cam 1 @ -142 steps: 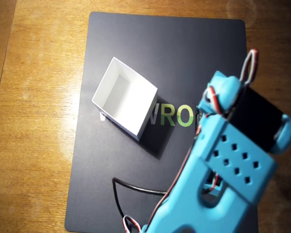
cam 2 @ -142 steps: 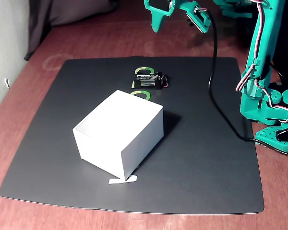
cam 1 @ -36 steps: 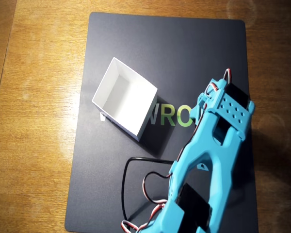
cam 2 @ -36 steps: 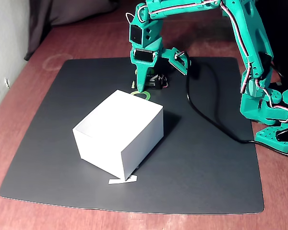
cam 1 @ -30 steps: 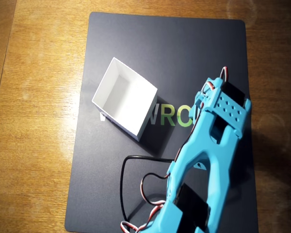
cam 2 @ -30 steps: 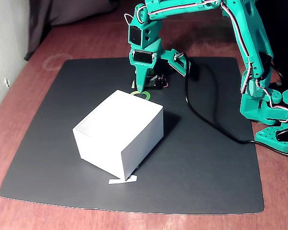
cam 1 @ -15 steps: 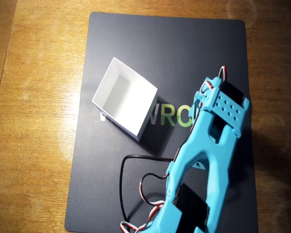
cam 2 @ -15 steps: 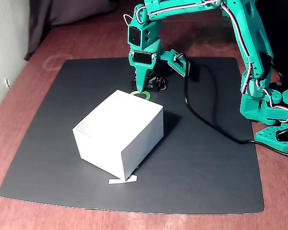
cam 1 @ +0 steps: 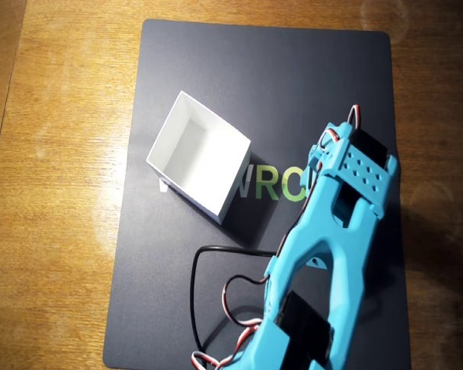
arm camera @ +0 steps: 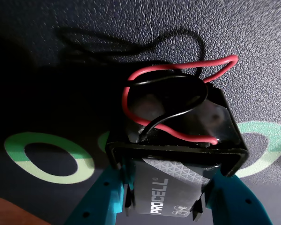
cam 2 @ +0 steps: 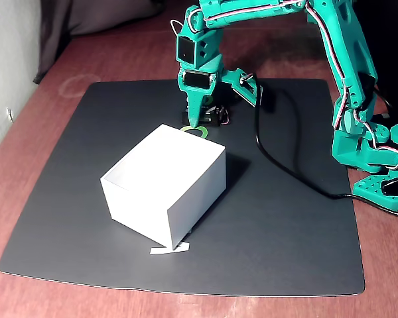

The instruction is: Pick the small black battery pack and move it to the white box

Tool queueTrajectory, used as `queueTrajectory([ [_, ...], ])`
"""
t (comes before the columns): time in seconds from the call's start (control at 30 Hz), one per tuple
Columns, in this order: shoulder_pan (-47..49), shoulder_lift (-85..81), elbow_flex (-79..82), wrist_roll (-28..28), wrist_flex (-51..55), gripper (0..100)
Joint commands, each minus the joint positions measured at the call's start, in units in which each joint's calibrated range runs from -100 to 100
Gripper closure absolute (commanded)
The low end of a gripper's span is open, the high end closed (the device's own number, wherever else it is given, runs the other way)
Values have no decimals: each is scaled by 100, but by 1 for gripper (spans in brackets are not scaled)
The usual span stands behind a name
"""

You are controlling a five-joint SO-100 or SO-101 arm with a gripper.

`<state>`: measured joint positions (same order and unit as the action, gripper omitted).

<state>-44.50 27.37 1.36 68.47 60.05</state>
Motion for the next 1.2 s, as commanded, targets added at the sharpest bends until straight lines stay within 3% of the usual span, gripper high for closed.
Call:
queueTrajectory([
  [0.0, -307, 90, 95, -31, -72, 92],
  [0.87, -84, -1207, 22, -531, 524, 93],
  [1.0, 116, -1716, 4, -998, 524, 93],
  [1.17, 749, -2707, 4, -1971, 463, 93],
])
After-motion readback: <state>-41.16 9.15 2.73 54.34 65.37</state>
